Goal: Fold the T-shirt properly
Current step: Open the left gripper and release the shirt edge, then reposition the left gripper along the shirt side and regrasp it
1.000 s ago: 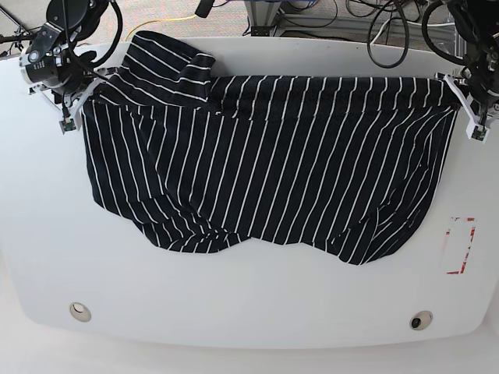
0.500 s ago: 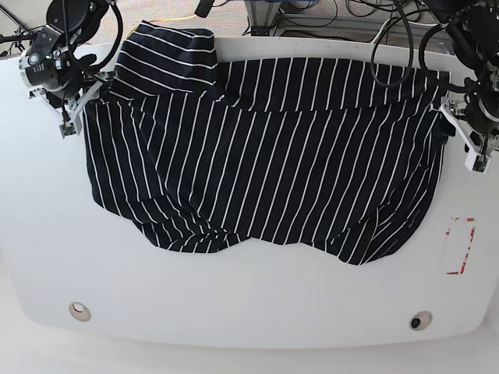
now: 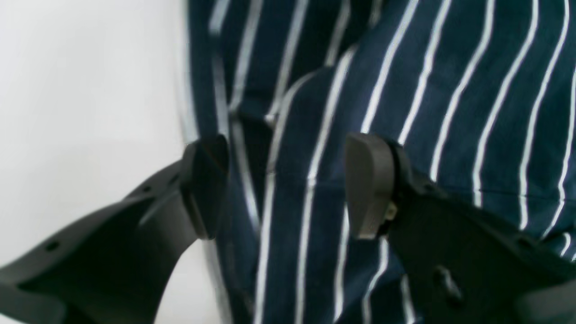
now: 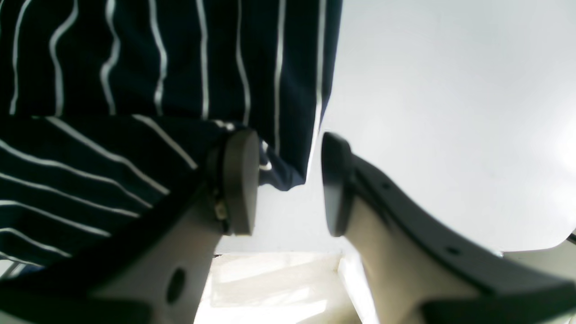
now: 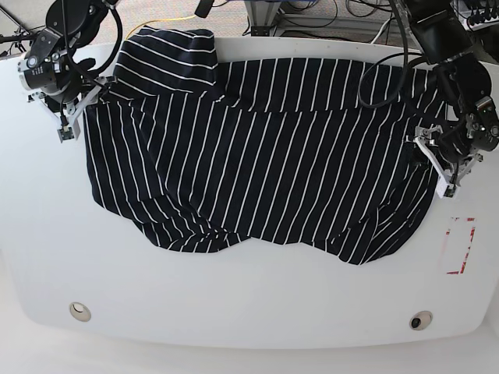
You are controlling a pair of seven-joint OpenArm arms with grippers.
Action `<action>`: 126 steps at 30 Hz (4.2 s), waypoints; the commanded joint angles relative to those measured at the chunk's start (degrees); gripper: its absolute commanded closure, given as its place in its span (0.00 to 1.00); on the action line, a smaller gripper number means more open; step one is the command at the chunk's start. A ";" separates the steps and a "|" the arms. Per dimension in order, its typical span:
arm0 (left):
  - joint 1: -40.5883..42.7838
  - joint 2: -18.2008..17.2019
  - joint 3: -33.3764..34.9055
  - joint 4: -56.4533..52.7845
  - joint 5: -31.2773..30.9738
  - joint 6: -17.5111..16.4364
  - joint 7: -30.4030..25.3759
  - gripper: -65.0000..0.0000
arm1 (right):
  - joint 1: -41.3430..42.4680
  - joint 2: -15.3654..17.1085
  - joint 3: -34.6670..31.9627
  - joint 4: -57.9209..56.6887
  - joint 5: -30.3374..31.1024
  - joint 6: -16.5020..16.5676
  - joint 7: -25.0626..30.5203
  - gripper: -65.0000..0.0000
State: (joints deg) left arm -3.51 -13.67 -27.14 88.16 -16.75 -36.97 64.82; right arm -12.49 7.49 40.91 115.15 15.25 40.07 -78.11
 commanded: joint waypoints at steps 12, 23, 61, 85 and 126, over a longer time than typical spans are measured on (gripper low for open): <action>-0.93 -0.88 0.54 -6.01 -0.87 0.00 -3.76 0.42 | 0.40 0.91 1.78 0.93 0.18 -0.07 0.79 0.65; -1.20 -0.88 1.51 -10.31 -0.87 0.00 -3.85 0.42 | 0.40 0.91 2.13 0.93 0.18 -0.07 0.79 0.65; 4.78 -2.55 3.18 3.49 -0.96 -0.79 0.63 0.66 | 1.90 -0.76 10.04 0.76 9.06 -0.07 0.61 0.65; 0.48 -2.64 -1.57 1.47 -0.79 -0.44 -0.60 0.49 | 1.90 -1.02 9.86 0.76 9.24 -0.07 0.61 0.65; 4.87 -2.28 5.82 9.82 3.61 -0.70 -0.51 0.95 | 2.07 -0.94 9.95 0.76 9.24 -0.07 0.61 0.65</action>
State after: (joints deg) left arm 2.33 -14.90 -21.30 96.03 -12.84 -37.65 64.53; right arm -10.85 5.69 50.70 115.04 23.86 40.07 -78.30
